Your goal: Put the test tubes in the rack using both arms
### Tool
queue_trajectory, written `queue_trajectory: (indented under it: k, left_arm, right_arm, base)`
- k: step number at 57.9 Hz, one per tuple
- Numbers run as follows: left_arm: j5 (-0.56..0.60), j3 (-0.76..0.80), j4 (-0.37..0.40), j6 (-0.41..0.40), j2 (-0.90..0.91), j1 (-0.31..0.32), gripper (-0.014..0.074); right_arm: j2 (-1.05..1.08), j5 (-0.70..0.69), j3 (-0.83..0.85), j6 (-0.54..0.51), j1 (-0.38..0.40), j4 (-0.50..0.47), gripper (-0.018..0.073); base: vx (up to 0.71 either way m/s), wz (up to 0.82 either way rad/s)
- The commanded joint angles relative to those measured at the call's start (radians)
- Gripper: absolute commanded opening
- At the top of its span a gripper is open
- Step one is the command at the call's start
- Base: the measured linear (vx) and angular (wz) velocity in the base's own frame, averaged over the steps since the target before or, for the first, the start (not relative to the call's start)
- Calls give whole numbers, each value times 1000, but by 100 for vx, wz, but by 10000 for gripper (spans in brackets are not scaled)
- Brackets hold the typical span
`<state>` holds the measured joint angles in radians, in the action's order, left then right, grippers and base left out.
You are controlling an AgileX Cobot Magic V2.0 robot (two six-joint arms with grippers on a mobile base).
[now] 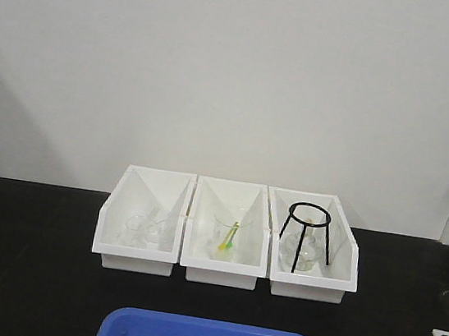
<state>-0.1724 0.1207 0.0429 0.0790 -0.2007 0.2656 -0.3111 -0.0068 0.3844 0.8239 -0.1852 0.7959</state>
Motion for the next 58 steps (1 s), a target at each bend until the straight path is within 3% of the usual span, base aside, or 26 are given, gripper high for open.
queue_trajectory:
  k: [1,11,33,58]
  left_arm:
    - [80,-51,1,-3,85,-37,-15]
    - [82,-176,2,-14,238,-58,-15]
    - [-77,-177,2,-13,221,-58,-15]
    - [-82,-176,2,-13,219,-58,-15]
  right_arm:
    - [-12,-54,30,-3,-1,11,-4]
    - [-12,-54,30,-3,-1,11,-4]
    - [-12,-54,30,-3,-1,11,-4]
    - [-12,-54,30,-3,-1,11,-4]
  base:
    - [0,0]
    - [0,0]
    - [0,0]
    - [0,0]
